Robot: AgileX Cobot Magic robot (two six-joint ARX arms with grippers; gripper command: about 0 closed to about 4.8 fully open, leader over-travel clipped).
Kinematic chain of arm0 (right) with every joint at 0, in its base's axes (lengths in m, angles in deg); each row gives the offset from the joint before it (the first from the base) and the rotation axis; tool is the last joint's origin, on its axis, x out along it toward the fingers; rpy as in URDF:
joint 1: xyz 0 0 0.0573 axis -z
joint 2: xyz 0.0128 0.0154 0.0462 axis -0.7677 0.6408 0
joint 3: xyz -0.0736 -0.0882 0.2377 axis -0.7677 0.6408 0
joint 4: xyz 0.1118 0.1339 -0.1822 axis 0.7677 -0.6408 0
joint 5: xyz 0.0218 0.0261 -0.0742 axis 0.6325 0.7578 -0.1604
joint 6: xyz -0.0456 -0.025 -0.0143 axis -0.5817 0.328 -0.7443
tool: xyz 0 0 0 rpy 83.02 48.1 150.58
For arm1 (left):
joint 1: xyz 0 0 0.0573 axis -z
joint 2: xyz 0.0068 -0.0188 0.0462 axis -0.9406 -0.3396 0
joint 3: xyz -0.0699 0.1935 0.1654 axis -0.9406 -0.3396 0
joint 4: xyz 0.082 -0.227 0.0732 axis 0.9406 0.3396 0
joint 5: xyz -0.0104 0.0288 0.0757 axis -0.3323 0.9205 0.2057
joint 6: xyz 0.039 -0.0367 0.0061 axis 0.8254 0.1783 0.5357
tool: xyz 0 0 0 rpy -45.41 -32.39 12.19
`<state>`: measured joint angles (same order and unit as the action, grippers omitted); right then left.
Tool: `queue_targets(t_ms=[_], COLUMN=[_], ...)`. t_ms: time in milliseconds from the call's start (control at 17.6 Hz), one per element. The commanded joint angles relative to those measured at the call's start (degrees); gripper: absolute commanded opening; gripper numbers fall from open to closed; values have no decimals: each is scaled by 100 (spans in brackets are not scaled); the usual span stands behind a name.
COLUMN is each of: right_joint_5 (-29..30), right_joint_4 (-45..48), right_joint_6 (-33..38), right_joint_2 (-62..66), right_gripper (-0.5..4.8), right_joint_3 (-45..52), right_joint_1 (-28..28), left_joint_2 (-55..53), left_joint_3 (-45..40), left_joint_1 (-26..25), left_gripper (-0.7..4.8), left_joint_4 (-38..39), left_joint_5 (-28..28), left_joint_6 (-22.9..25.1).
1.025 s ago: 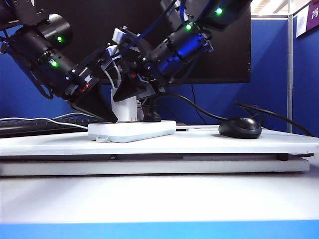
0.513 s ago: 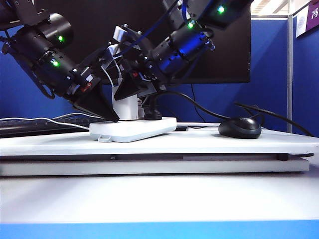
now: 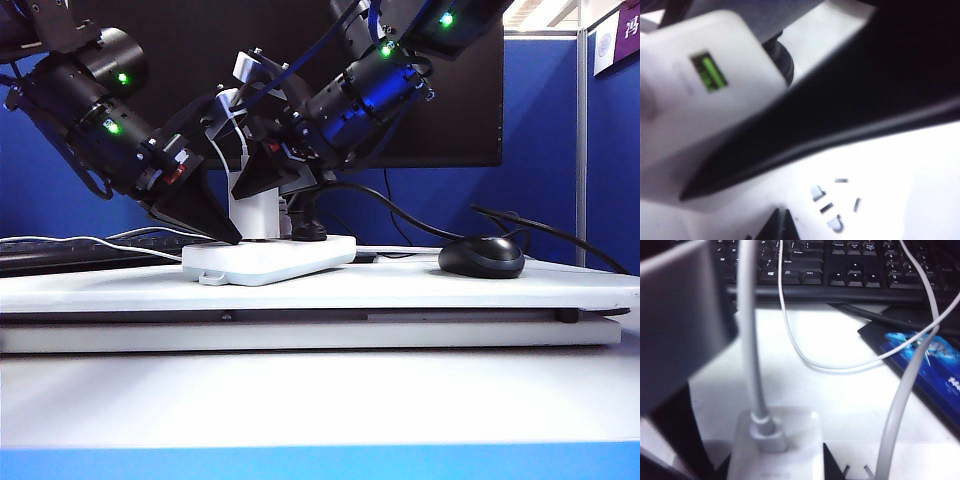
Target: Unplug the white charger from the socket, then place it next to the socket.
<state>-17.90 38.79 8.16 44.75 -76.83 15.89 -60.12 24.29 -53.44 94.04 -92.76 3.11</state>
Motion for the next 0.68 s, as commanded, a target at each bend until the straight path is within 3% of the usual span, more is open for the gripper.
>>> queue_targets(t_ms=[57,228,399,570,684], right_joint_5=[380,223,461,328,383], right_joint_4=[833,782,855,857,883], right_joint_6=[367,-120,511,92,267], right_joint_2=[-221,-229,-227,-247,-258], right_gripper=[0,0,0,0,0], right_joint_3=[-129,-131,-133,-138,-155], right_joint_1=[39,37,72,87,87], left_joint_2=[-109,-109,-109,-109,-109], left_joint_3=[-70,-70,-70,-70,-70], left_joint_1=[-2,-2,-2,-2,-2], left_gripper=[-6,-6,-6,-6,-6], left_joint_4=[306,315,313,308,310], left_joint_5=[271,271,273,271,273], left_joint_6=[2,2,2,2,4])
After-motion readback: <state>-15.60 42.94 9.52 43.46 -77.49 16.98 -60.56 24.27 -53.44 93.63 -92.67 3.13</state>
